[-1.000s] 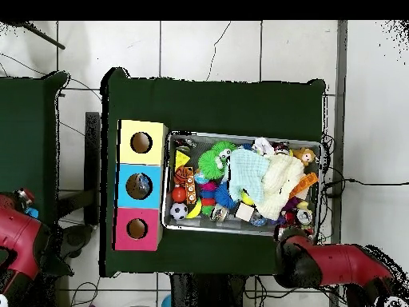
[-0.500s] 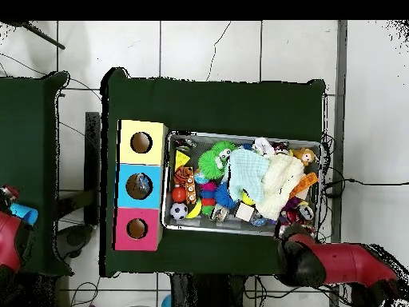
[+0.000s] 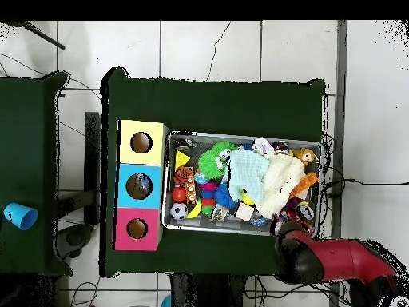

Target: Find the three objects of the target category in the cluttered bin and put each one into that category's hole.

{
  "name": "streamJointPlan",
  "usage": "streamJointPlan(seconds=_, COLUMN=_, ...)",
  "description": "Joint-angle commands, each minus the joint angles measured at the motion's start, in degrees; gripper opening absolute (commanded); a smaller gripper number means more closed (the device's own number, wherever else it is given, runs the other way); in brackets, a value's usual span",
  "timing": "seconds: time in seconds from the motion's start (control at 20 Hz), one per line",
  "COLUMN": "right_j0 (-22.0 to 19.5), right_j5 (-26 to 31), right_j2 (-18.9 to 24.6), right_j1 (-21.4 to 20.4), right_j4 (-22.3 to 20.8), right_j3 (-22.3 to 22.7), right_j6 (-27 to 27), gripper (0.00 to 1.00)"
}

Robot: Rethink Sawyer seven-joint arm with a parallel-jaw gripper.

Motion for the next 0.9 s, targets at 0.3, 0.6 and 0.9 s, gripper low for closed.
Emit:
streamJointPlan(seconds=0.3, right_j0=1.2, right_j5=6.4, right_j2=5.3, right_j1=-1.4, right_j4=0.5, right_j3=1.8, right_j6=-7.9, gripper=1.0)
streamJointPlan(seconds=0.6, right_j0=7.4, right_j5=4.3, right_j2=-0.2, right_j1=-0.2, right_j4=-2.5, right_j3=0.1, right_j6=-1.3, gripper=1.0)
streamJointPlan(seconds=0.9, right_j0=16.1, right_j5=-1.3, right_j2=-8.0, right_j1=3.0, right_j4=-3.9, right_j3=-0.6, right_j6=7.7, gripper=1.0)
